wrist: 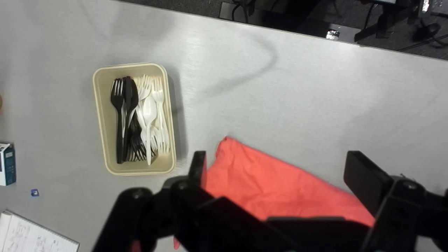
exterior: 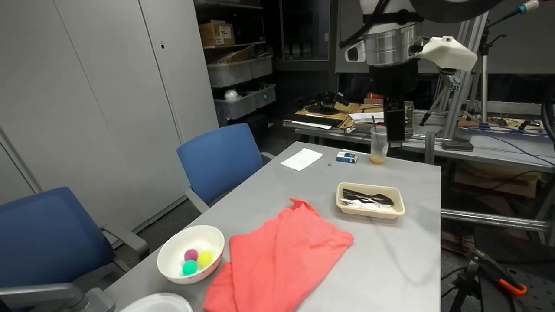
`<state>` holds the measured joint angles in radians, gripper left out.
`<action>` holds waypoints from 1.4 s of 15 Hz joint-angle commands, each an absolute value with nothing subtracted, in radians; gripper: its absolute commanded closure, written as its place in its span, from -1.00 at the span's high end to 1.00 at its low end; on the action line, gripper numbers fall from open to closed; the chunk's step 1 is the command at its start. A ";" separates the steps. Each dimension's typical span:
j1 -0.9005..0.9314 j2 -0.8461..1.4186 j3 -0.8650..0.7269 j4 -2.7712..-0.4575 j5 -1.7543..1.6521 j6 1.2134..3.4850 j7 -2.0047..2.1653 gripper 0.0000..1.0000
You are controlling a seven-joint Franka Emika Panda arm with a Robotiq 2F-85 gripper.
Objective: Unfold the shirt
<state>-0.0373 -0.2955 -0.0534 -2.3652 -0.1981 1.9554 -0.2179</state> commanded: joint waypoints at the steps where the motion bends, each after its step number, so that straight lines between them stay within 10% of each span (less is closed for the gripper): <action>1: -0.034 -0.295 -0.056 -2.364 -0.199 1.954 -0.217 1.00; 21: 0.018 0.034 0.011 -2.143 -0.078 2.226 -0.053 1.00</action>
